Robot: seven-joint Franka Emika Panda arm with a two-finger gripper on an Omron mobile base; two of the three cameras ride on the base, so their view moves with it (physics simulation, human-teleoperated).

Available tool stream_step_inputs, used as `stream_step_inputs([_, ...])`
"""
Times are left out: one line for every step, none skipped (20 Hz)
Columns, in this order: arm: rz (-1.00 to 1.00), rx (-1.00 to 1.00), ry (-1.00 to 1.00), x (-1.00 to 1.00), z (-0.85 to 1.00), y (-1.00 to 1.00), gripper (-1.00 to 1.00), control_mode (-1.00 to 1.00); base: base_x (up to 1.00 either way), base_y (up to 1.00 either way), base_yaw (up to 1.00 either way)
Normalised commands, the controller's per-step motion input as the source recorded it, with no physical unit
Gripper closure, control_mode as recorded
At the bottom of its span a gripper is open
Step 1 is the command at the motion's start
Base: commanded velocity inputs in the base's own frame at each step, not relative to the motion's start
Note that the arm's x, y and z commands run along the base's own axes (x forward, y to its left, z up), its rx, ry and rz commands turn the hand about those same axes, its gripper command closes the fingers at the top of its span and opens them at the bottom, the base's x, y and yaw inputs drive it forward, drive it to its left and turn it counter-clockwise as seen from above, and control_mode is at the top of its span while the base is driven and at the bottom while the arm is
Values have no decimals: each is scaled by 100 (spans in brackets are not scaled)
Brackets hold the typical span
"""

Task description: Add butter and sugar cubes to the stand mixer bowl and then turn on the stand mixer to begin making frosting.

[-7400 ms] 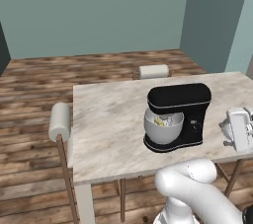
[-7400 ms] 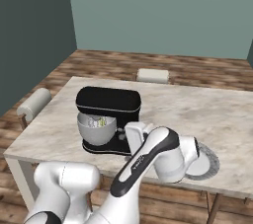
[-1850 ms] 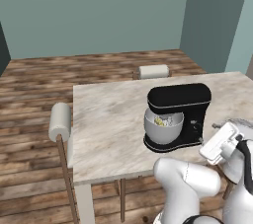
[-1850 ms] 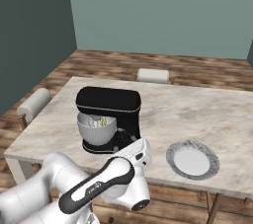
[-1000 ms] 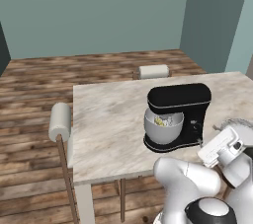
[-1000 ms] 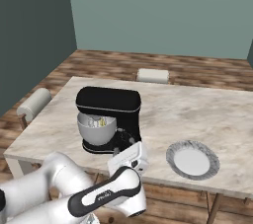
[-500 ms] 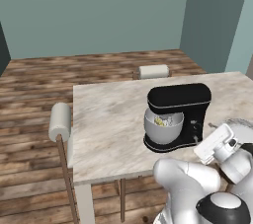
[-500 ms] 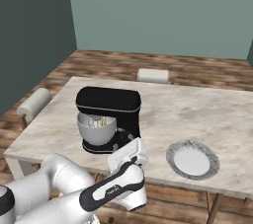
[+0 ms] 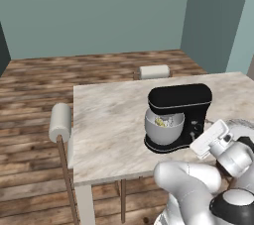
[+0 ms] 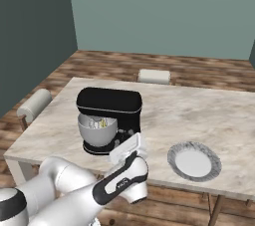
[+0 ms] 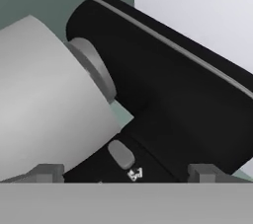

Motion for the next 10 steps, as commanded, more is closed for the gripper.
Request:
stream_step_inputs([-9, -6, -11, 13, -20, 29, -100, -100, 0, 0, 0])
stream_step_inputs([-9, -6, -11, 16, -22, 25, -100, -100, 0, 0, 0])
stream_step_inputs([-9, -6, -12, 16, -24, 24, -100, -100, 0, 0, 0])
stream_step_inputs([-9, -6, -11, 22, -25, 23, -100, -100, 0, 0, 0])
stream_step_inputs([-9, -7, -11, 23, -22, 26, -100, -100, 0, 0, 0])
stream_step_inputs([-9, -7, -10, 26, -21, 24, -100, -100, 0, 0, 0])
stream_step_inputs([-9, -7, -9, 29, -20, 20, -100, -100, 0, 0, 0])
stream_step_inputs([-9, -6, -9, 31, -16, 16, -100, -100, 0, 0, 0])
stream_step_inputs([-9, -7, -9, 34, -16, 18, -100, -100, 0, 0, 0])
stream_step_inputs([-9, -6, -7, 34, -16, 18, -100, -100, 0, 0, 0])
